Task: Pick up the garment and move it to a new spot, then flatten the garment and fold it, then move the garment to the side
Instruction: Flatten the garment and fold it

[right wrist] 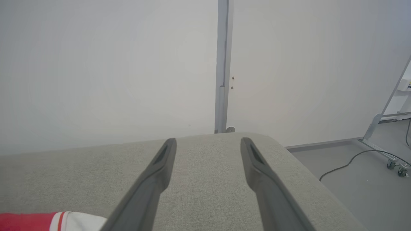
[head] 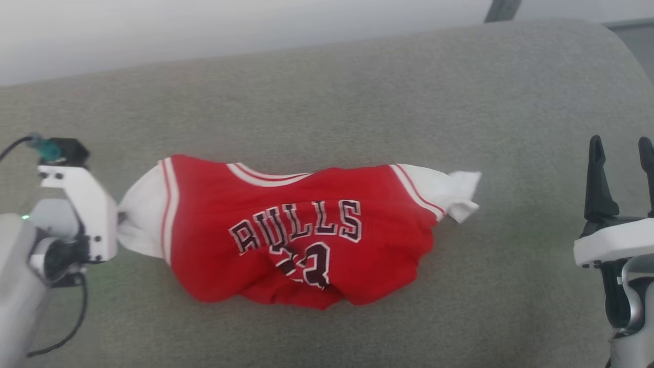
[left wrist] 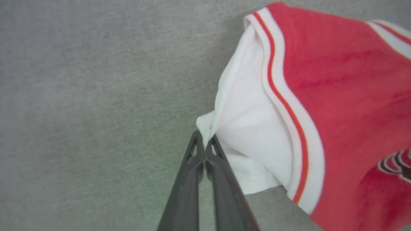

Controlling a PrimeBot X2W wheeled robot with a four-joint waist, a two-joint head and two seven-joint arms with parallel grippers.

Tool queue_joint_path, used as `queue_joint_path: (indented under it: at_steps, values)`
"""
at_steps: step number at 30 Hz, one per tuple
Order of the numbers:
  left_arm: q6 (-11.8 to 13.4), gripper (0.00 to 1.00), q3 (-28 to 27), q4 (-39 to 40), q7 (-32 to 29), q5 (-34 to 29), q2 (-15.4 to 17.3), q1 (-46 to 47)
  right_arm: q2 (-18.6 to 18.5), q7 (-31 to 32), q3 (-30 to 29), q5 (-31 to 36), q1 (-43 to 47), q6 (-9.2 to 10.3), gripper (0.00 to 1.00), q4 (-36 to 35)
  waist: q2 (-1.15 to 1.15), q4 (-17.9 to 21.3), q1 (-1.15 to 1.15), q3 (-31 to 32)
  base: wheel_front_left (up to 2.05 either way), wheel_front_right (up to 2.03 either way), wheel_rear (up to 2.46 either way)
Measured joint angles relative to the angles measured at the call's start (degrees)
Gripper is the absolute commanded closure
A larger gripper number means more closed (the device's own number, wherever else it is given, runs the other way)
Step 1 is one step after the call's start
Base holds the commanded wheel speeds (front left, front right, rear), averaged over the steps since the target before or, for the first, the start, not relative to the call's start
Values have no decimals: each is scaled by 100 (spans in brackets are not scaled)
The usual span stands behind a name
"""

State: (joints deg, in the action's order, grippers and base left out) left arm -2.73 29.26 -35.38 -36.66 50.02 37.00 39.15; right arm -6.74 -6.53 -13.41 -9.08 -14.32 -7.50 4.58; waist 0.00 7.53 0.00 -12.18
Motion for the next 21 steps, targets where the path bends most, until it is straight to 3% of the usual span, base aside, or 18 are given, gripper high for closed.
queue_joint_path:
  at_steps: [8, 14, 15, 16, 17, 18, 19, 21]
  values:
    - [304, 100, -175, 369, -2, 105, 332, -520, 9, 107, 8, 33, 102, 0, 0, -73, 0, -171, 0, 132, 0, 0, 0]
    - [436, 100, -226, 389, -25, 361, 234, -920, 2, 159, 55, 34, 128, 0, 0, -85, 0, -206, 0, 201, 0, 0, 0]
    - [443, 95, -215, 390, -29, 361, 219, -955, -4, 162, 63, 34, 135, 0, 0, -82, 0, -206, 0, 212, 0, 0, 0]
    - [443, 71, -211, 386, -3, 363, 213, -975, -8, 176, 69, 34, 140, 0, 0, -80, 0, -204, 0, 222, 0, 0, 0]
    - [443, 54, -220, 381, 11, 370, 211, -980, -9, 179, 79, 33, 141, 0, 0, -80, 0, -199, 0, 230, 0, 0, 0]
    - [447, 14, -226, 383, 55, 371, 210, -979, -12, 187, 87, 33, 146, 0, 0, -82, 0, -197, 0, 239, 0, 0, 0]
    - [447, 0, -232, 382, 76, 371, 204, -979, -15, 194, 92, 30, 153, 0, 0, -87, 0, -195, 0, 247, 0, 0, 0]
    - [454, 0, -261, 381, 88, 388, 205, -975, -22, 214, 103, 26, 177, 0, 0, -107, 0, -186, 0, 260, 0, 0, 0]
